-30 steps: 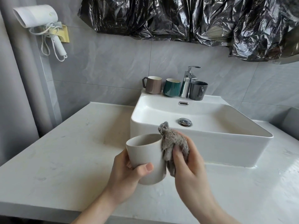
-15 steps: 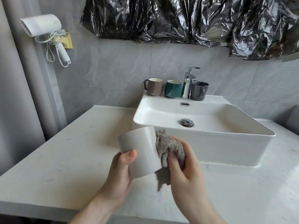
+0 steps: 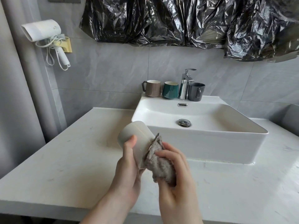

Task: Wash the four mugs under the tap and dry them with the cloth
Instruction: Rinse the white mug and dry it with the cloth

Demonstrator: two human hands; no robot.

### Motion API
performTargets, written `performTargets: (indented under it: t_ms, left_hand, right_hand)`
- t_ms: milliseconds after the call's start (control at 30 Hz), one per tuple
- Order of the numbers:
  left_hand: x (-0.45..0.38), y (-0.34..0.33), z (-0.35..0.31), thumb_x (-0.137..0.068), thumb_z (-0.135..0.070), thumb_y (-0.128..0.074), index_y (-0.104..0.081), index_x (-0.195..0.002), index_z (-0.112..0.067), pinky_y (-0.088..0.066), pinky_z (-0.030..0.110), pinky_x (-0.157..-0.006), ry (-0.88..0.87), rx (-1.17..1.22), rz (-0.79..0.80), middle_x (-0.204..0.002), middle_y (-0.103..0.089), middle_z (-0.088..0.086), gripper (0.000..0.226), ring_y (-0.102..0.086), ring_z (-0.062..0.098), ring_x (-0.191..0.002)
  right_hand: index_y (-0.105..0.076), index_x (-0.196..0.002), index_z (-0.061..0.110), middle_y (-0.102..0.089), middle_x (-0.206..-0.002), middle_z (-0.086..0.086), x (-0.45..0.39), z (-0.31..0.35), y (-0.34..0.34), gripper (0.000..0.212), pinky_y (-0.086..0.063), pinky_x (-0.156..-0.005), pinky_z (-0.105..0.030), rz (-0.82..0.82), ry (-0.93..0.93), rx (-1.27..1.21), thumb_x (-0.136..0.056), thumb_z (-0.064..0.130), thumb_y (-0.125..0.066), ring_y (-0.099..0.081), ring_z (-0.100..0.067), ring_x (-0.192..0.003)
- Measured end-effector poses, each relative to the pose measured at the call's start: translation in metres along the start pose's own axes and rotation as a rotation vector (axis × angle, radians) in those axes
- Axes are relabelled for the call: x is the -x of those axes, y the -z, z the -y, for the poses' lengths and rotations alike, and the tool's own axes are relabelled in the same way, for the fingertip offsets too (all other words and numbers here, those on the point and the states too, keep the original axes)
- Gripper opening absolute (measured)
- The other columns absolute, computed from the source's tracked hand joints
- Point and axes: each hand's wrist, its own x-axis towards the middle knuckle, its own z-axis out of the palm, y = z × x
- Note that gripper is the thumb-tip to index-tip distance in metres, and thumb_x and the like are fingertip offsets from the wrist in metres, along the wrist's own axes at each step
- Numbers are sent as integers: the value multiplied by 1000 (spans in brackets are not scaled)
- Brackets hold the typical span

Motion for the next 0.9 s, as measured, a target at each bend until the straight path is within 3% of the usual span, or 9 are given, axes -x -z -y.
performTargets:
  t_ms: [67,100,167,267,400,567,667,800,900]
  left_hand:
    - [3,-7,-1,-63,-74,-69,-74,-125,-4,-48,53,-107,58,75,-4,-122,-75,19,94,-71,35,-113]
    - [4,-11,-2,-61,-76,-70,-75,-123,-4,-53,52,-96,54,83,-19,-118,-75,19,95,-71,35,-103]
    - [4,-15,-3,-61,-79,-67,-76,-117,-4,-49,38,-61,33,80,-27,-104,-72,20,94,-65,31,-80]
    - [5,-18,-2,-61,-80,-64,-73,-112,4,-35,28,-50,-41,-14,-43,-87,-68,23,98,-58,28,-65]
    - [4,-15,-1,-63,-62,-77,-67,-92,1,-40,29,-42,-325,-197,-124,-62,-64,9,70,-55,21,-45]
    - [-4,-3,0,-65,-43,-89,-69,-117,-4,-62,31,-76,-458,-293,-117,-100,-81,10,67,-79,21,-93]
    - [-2,2,5,-64,-32,-92,-67,-122,-5,-59,21,-71,-480,-364,-116,-105,-80,11,69,-78,14,-92]
    - [6,11,14,-59,-46,-92,-70,-119,-18,-62,31,-83,-477,-546,-83,-108,-81,-4,71,-77,13,-102]
    - [16,12,12,-61,-41,-96,-70,-122,-21,-60,26,-86,-473,-628,2,-112,-80,-10,69,-74,9,-108]
  right_hand:
    - [-70,-108,34,-58,-139,10,6,-10,-5,57,-53,-99,-31,-24,3,97,-74,-12,-64,-59,-16,-133]
    - [-71,-106,36,-60,-134,9,7,-11,-7,57,-56,-96,-37,-42,-56,75,-75,-11,-64,-62,-16,-128]
    - [-71,-101,35,-72,-108,1,2,-10,-8,49,-61,-72,-35,-87,-257,-86,-85,-11,-66,-73,-11,-93]
    - [-66,-103,17,-63,-60,-13,-13,-2,-2,27,-40,-41,-26,-105,-609,-332,-96,-9,-63,-51,-20,-44]
    - [-59,-111,0,-54,-58,-24,-19,10,-1,10,-34,-46,-33,-89,-796,-619,-106,5,-52,-48,-27,-47]
    - [-67,-111,2,-65,-80,-29,-7,19,6,14,-46,-56,-32,-97,-841,-670,-102,1,-56,-59,-34,-71]
    - [-66,-110,6,-63,-70,-26,-6,14,7,15,-40,-54,-30,-74,-828,-584,-102,0,-55,-56,-31,-62]
    - [-63,-105,13,-62,-72,-31,-14,5,6,13,-38,-46,-25,-120,-820,-439,-104,4,-53,-55,-27,-57]
    - [-61,-104,13,-58,-63,-8,-24,-3,13,16,-35,-37,-22,-135,-818,-360,-104,3,-49,-47,-20,-52]
